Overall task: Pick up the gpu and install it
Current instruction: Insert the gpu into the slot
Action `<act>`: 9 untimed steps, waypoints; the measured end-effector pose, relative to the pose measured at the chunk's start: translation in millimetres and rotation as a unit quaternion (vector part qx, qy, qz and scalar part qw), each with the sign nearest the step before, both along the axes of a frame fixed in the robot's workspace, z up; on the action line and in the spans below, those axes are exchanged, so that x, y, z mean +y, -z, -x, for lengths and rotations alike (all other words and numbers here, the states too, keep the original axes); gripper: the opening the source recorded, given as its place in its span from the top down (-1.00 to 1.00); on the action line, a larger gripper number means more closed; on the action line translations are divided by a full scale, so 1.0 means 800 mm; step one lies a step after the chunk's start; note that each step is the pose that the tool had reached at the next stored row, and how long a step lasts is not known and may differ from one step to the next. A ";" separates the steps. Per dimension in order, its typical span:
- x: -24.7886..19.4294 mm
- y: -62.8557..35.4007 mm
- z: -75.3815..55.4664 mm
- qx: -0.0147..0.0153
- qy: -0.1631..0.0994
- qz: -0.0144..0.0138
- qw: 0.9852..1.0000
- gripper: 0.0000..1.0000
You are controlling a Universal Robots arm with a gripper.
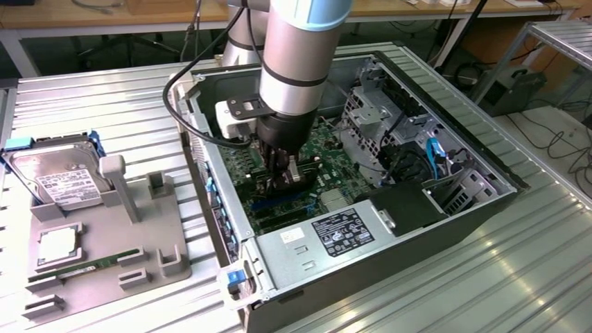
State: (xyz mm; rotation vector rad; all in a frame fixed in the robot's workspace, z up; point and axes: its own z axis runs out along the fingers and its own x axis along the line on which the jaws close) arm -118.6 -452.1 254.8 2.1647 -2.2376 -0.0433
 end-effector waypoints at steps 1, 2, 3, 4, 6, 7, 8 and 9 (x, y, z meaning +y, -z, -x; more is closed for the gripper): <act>0.0000 0.001 0.000 0.000 0.000 0.000 1.000 0.47; 0.0000 0.001 0.000 0.000 0.000 0.000 1.000 0.47; 0.0000 0.001 0.000 0.000 0.000 0.000 1.000 0.47; -0.0001 0.002 0.000 0.000 0.000 0.000 1.000 0.47; 0.0000 0.003 0.000 0.000 0.000 0.000 1.000 0.47; 0.0000 0.003 0.000 0.000 0.000 0.001 1.000 0.47; 0.0000 0.003 0.000 0.000 0.000 0.001 1.000 0.47; 0.0000 0.003 0.000 0.000 0.000 0.001 1.000 0.47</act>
